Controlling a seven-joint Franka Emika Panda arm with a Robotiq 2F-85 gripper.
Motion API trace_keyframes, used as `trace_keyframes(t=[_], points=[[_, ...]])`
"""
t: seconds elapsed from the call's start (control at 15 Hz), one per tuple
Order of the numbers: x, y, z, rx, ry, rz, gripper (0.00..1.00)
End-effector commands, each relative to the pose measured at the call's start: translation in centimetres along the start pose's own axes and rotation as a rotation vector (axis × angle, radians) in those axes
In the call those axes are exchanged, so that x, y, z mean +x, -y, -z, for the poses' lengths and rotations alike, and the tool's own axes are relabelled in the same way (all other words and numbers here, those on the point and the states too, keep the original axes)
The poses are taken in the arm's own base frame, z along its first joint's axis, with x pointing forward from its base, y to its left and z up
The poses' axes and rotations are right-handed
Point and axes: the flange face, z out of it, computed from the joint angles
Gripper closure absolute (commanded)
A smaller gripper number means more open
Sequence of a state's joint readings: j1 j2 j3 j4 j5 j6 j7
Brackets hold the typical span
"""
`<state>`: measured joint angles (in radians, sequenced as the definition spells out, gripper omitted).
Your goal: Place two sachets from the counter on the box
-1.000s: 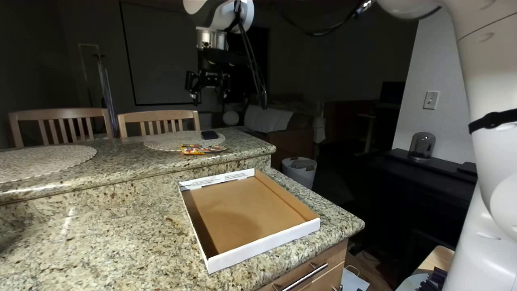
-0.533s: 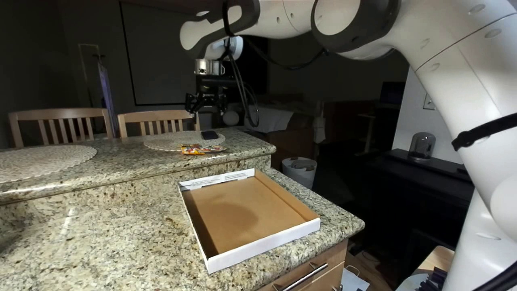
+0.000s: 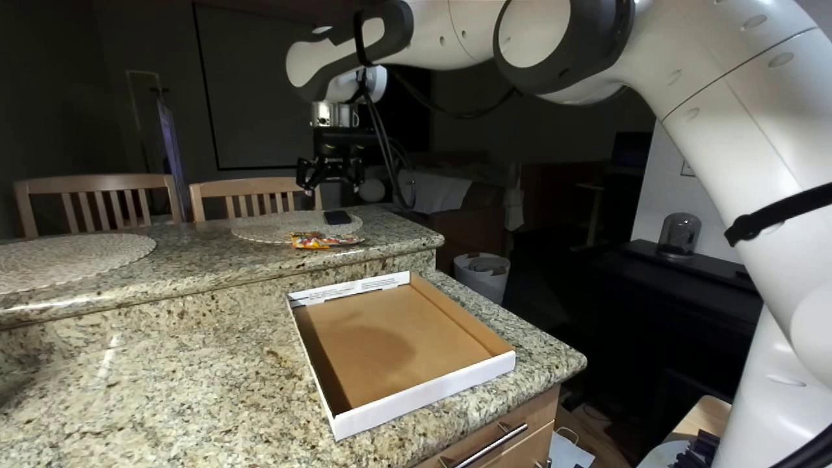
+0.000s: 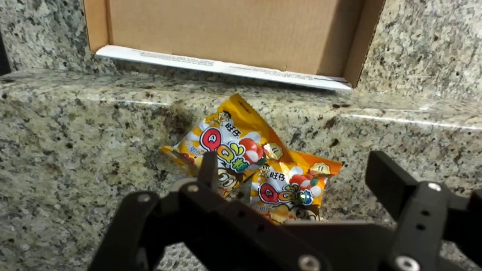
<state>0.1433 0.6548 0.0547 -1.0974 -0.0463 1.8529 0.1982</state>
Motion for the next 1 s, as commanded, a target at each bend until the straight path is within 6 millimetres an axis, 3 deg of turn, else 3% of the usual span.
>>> trace_keyframes(t=[0.0, 0.33, 0.67, 0.87, 0.93], points=[[0.6, -0.3, -2.4, -0.005, 0.035, 0.03, 0.0], [1.6, -0.5, -6.2, -0.047, 0.047, 0.068, 0.0], [2.3, 0.4, -8.6, -0.118, 0.052, 0.136, 0.0], [2.7, -0.3, -9.8, -0.212, 0.043, 0.145, 0.0], [2.8, -0.7, -10.1, -0.235, 0.042, 0.145, 0.1]])
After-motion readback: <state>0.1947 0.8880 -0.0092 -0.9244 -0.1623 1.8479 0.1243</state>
